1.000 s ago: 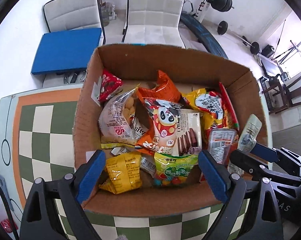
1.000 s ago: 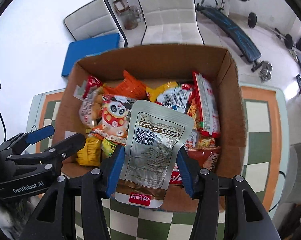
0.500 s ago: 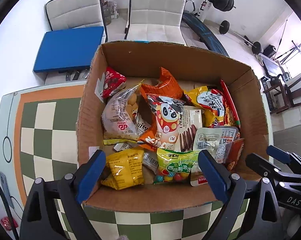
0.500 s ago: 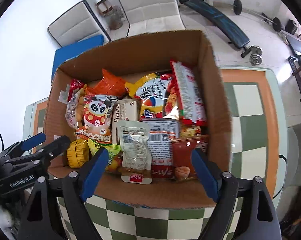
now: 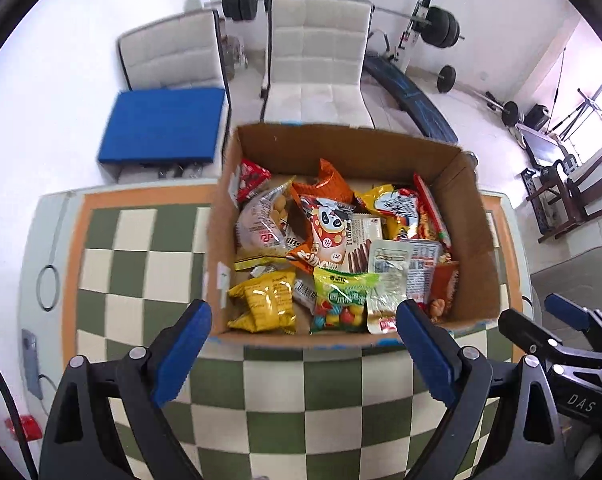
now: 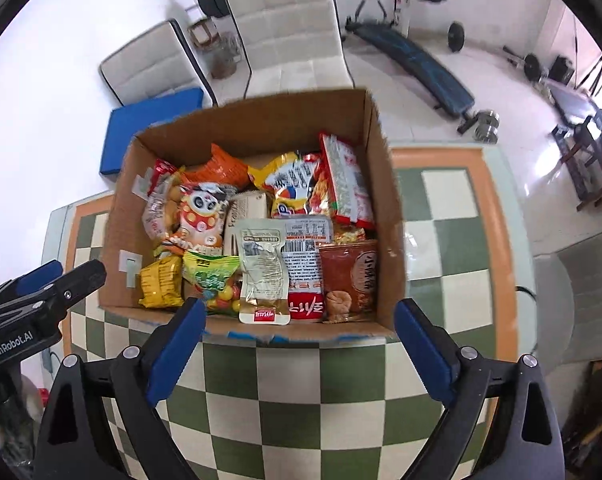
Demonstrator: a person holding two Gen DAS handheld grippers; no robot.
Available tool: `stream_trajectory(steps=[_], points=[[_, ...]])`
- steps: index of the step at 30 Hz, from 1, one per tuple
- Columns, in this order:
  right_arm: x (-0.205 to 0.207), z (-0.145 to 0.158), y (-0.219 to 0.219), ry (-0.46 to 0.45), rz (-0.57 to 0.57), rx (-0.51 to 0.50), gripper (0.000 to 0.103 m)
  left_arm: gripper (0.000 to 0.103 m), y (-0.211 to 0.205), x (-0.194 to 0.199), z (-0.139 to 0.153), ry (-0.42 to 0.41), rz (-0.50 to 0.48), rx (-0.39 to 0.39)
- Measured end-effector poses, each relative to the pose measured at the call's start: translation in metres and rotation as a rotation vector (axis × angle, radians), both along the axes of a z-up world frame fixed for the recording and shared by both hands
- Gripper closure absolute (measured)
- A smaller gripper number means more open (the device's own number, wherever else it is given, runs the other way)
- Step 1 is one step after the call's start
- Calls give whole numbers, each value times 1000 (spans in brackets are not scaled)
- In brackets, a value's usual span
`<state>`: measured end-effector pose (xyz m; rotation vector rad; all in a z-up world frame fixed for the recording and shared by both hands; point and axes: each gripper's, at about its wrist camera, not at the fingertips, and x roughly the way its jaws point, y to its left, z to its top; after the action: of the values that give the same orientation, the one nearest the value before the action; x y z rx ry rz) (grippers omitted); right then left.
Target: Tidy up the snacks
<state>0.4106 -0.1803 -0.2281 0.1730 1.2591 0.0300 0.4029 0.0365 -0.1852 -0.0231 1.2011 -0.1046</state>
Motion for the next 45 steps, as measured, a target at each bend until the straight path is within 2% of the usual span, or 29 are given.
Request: stream_trajectory(steps=[4,10,14,25,30,34,45], points=[[-31,38,1,-69,8,-8,6,9,-1,-35,34,-58,11,5],[-82,92,1,-143,16,-10,6,9,-2,-82,72,-100,19,-1],[-117,122,0,-179,21,-2,6,9,-4,-112,101,-149,19,42],[-200,198,-5,-271,9,2,6,9,-3,-169,146,-176,28,48],[-223,215,1,-284,21,4,6,9,-5,-183,156,-184,25,42],[-232,217,3,-283,32,-13,6,9,-8,-188,158,-195,26,40],[-215,216,-1,-333,-7,-65,6,9,-11,-173,146,-204,43,50]])
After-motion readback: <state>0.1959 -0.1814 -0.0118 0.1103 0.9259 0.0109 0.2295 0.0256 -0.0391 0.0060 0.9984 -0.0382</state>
